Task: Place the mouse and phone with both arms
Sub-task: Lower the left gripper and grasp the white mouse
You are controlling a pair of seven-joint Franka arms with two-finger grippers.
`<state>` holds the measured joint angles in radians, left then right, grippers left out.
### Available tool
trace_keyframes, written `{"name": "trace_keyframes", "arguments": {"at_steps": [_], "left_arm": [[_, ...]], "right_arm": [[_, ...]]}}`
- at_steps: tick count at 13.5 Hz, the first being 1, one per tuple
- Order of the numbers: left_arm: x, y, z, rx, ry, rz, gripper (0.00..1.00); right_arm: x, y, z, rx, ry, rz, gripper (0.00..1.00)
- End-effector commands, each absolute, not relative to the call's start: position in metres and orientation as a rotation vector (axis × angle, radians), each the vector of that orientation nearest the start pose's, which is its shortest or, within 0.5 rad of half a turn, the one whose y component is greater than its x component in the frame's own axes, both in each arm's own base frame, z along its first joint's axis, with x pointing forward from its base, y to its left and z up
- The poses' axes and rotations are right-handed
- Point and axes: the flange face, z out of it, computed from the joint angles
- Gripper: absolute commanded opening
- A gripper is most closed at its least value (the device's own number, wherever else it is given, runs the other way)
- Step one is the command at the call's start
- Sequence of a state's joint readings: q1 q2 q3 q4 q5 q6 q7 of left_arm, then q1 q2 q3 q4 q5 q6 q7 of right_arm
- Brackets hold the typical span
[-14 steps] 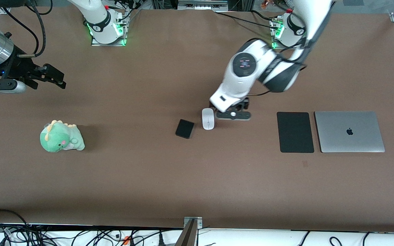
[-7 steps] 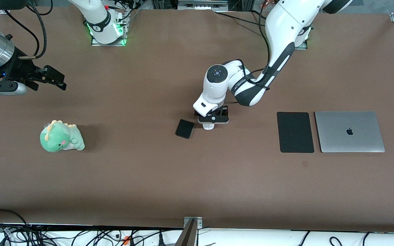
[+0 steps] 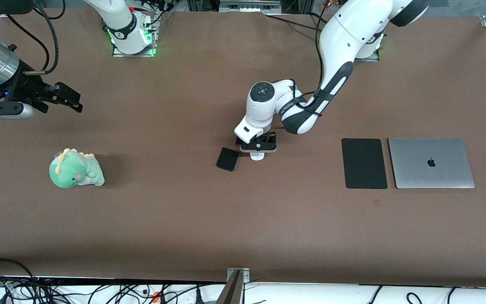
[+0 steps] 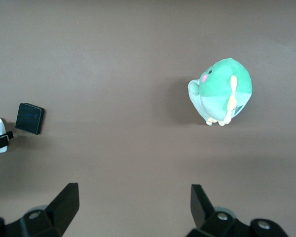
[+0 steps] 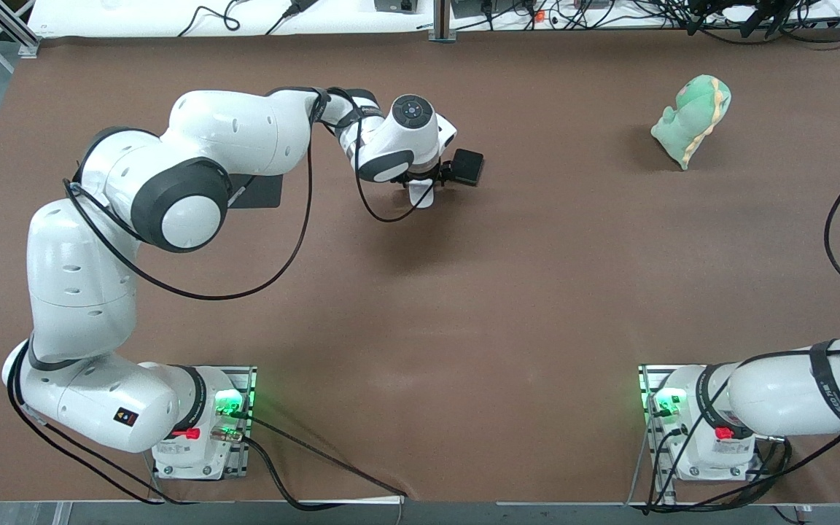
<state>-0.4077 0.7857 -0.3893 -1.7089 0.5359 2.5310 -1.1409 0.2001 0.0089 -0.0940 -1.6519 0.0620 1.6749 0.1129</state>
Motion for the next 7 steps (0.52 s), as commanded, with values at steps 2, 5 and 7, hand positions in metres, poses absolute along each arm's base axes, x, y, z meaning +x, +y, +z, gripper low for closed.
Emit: {"name": "trace_keyframes", "arguments": {"at_steps": [2,5,7], "left_arm": [[0.499,-0.472,0.171,-3.203,-0.085,-0.256,0.59],[0.505,-0.465,0.176,-3.192,-0.081,-0.261,0.32],[0.51,-0.46,0.191,-3.157,-0.071,-0.267,0.32]], "right_arm": [[0.558,0.063,0.591,-3.083,0.007,-0.022,1.0],[0.558,0.065,0.591,-3.081,0.004,-0.021,1.0],[0.558,0.064,0.591,-3.083,0.014,-0.021,1.0]]}}
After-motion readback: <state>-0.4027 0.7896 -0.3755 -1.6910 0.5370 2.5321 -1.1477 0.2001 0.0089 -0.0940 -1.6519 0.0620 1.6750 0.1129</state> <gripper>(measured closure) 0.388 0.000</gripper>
